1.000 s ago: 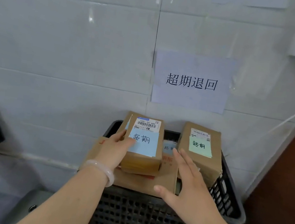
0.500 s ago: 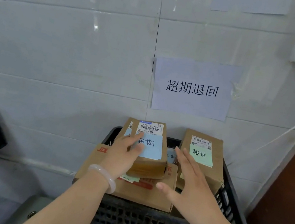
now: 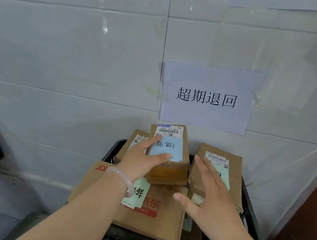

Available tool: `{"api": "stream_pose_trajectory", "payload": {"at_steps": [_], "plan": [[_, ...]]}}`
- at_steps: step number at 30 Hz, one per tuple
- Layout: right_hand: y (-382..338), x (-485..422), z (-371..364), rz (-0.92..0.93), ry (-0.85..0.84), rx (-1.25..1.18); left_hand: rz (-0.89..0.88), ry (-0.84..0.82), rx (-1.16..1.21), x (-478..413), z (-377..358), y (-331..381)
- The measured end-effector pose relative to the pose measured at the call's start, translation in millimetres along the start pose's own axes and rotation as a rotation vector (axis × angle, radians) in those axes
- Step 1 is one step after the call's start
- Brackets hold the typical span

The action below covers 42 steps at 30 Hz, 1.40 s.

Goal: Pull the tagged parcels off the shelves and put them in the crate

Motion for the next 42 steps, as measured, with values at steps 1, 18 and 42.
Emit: {"api": "stream_pose_trajectory", "payload": {"at_steps": [1, 18, 42], "plan": [[3, -2, 1, -0.006, 0.005, 0.001, -0.005, -0.006, -0.004, -8, -4, 1], [25, -39, -4, -0.041, -0.024, 0.008, 0.011, -0.173, -0.185, -67, -10, -25], [-14, -26, -32, 0.232, -0.082, 0.123, -0.184, -0.223, -1.081, 16, 13, -20]]}}
Point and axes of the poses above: each hand's wrist, its own x-axis away from the middle knuckle, its own z-axis out of the back of the hand, y = z × x, the point moved 6 cm from there along -x, towards the middle knuckle, and after that the axes turned 15 degrees about -z, right-handed, at the moved point
